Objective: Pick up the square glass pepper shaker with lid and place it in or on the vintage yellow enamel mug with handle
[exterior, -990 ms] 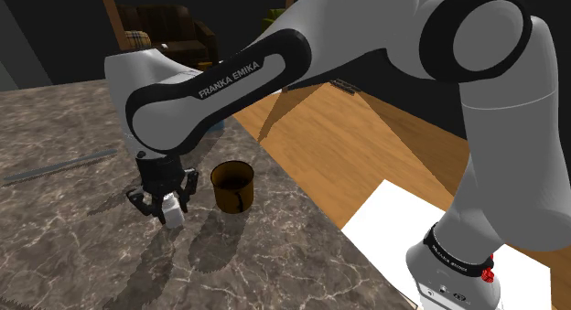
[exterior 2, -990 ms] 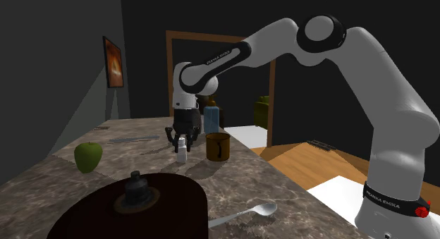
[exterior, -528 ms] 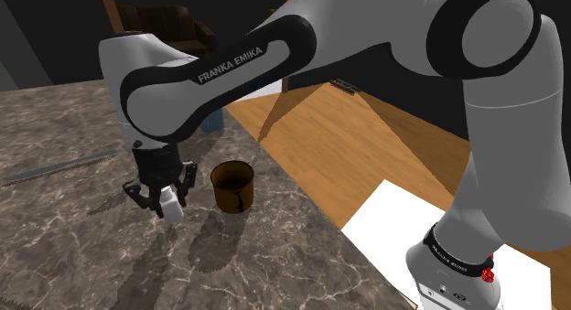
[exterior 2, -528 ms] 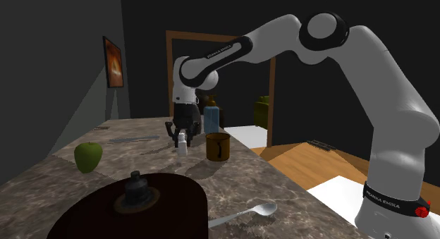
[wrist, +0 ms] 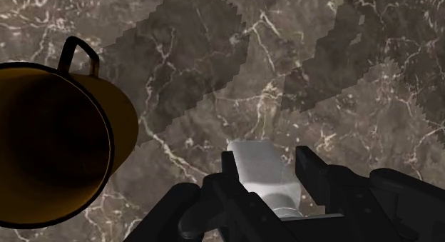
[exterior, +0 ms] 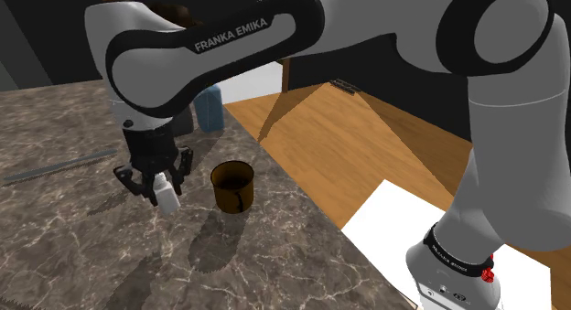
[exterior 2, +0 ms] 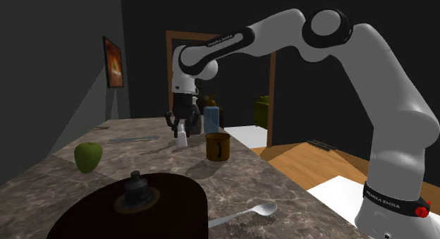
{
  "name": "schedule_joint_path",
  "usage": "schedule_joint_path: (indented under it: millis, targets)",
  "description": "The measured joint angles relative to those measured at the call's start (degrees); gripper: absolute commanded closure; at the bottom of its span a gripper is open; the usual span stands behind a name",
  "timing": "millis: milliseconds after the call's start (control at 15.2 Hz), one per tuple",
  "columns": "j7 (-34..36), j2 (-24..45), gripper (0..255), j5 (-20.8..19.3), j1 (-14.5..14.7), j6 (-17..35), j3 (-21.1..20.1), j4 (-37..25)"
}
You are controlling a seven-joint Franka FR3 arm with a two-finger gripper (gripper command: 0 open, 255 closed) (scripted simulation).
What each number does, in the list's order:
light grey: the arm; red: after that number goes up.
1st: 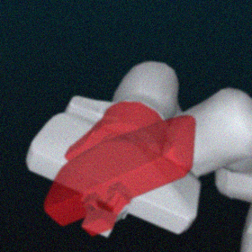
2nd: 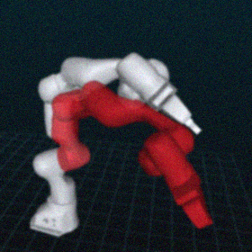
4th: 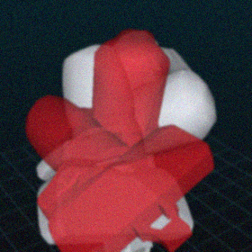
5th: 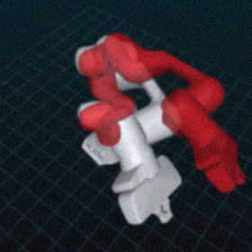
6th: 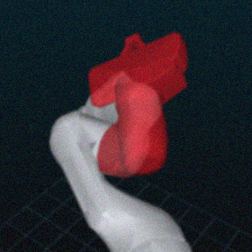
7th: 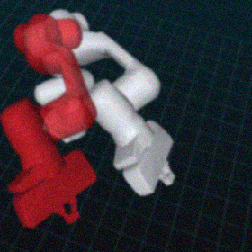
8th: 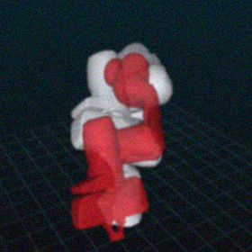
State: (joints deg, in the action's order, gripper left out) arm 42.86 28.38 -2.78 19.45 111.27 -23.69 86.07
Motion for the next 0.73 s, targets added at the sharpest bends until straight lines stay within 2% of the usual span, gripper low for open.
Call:
schedule_joint_path:
  millis: [726]
  targets:
    - [0.4,-1.5,255,0.5,0.3,-8.0,-0.4,-6.6]
